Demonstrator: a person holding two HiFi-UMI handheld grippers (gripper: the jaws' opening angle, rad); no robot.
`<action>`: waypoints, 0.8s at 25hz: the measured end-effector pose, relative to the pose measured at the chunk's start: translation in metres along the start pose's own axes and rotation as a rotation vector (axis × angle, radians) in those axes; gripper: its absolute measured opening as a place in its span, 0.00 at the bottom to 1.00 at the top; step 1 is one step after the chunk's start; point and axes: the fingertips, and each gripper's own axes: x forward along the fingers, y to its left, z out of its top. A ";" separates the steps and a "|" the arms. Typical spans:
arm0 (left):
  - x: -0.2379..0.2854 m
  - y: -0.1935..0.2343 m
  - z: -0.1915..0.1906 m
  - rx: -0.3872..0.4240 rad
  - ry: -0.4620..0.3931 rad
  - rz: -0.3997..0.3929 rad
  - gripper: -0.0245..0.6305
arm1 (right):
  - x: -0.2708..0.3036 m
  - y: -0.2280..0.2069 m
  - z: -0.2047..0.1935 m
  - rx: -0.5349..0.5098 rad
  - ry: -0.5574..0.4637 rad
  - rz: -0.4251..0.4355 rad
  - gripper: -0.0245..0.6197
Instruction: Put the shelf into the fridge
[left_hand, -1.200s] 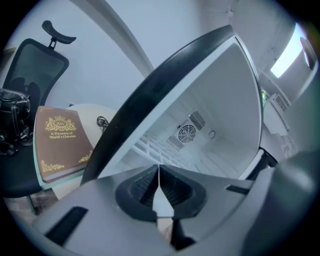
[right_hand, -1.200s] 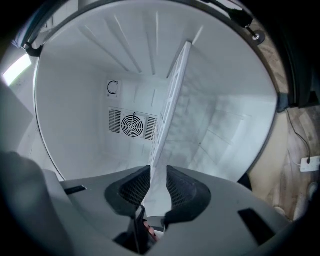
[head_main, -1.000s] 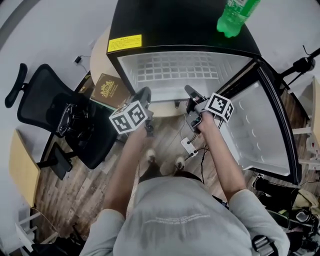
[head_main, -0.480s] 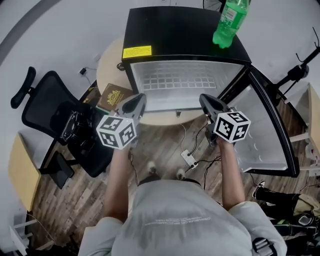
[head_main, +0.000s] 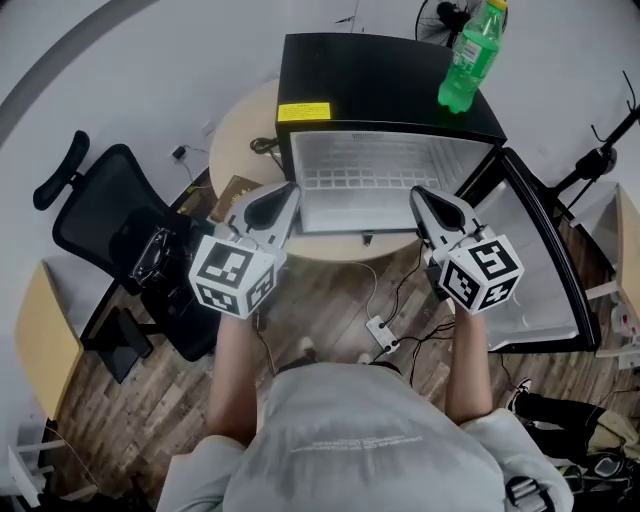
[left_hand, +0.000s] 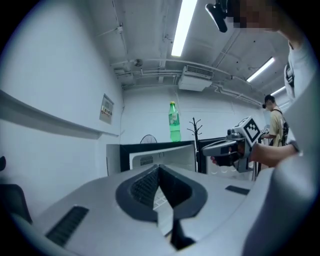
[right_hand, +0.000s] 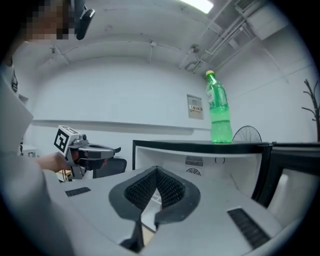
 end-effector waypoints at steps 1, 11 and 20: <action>-0.004 0.000 0.006 0.006 -0.013 0.000 0.07 | -0.001 0.005 0.005 -0.016 -0.008 0.003 0.06; -0.033 -0.002 0.027 0.037 -0.068 0.008 0.07 | -0.008 0.032 0.027 -0.067 -0.045 0.007 0.06; -0.040 0.009 0.018 0.025 -0.066 -0.003 0.07 | 0.003 0.042 0.019 -0.061 -0.039 -0.005 0.06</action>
